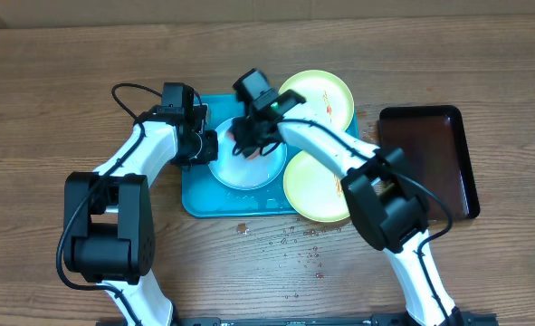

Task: Clean dirty plates on tray and stack at the side
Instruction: 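Scrub white plate surface with sponge while left gripper holds plate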

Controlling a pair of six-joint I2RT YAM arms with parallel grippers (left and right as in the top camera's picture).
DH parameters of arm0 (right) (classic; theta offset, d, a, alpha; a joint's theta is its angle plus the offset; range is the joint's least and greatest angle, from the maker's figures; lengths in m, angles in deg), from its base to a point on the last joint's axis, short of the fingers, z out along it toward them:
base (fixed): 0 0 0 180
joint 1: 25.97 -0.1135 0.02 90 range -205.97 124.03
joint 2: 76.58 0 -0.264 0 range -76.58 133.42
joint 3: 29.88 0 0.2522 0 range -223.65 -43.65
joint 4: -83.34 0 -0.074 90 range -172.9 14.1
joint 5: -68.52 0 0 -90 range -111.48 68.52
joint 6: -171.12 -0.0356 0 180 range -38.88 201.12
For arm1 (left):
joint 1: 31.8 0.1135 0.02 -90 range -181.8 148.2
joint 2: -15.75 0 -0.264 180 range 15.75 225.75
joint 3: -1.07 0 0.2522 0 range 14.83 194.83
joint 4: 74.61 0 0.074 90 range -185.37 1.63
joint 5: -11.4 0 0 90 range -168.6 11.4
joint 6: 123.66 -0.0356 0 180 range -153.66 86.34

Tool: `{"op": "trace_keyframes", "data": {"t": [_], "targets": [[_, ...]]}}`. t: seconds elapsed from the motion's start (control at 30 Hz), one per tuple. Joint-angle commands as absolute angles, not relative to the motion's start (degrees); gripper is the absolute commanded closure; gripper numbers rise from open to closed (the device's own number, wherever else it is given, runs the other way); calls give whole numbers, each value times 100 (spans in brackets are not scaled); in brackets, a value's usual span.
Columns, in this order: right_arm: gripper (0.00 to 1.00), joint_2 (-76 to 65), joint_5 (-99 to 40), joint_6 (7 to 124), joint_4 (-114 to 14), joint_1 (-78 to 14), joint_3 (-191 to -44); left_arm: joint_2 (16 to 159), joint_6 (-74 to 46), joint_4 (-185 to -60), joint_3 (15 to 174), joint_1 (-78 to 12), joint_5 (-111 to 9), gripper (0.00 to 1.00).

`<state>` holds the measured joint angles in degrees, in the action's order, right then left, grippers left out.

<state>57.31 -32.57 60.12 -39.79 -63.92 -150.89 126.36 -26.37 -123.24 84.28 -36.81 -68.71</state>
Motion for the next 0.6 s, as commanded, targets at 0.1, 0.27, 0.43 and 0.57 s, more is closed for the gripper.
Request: {"op": "trace_keyframes", "data": {"t": [0.1, 0.27, 0.43, 0.57], "targets": [[96, 5871, -4232, 6021, -3574, -6545, -15073, 12795, -2729, -12370, 8297, -3695, -7017, 96], [96, 5851, -4293, 6345, -2663, -6432, -15340, 12795, -2729, -12366, 8297, -3695, -7019, 96], [96, 5823, -3067, 6329, -1681, -6215, -15803, 12795, -2729, -12357, 8297, -3695, -7021, 96], [96, 5823, -2258, 6229, -1236, -6130, -16330, 12795, -2731, -12338, 8297, -3695, -7024, 96]]}}
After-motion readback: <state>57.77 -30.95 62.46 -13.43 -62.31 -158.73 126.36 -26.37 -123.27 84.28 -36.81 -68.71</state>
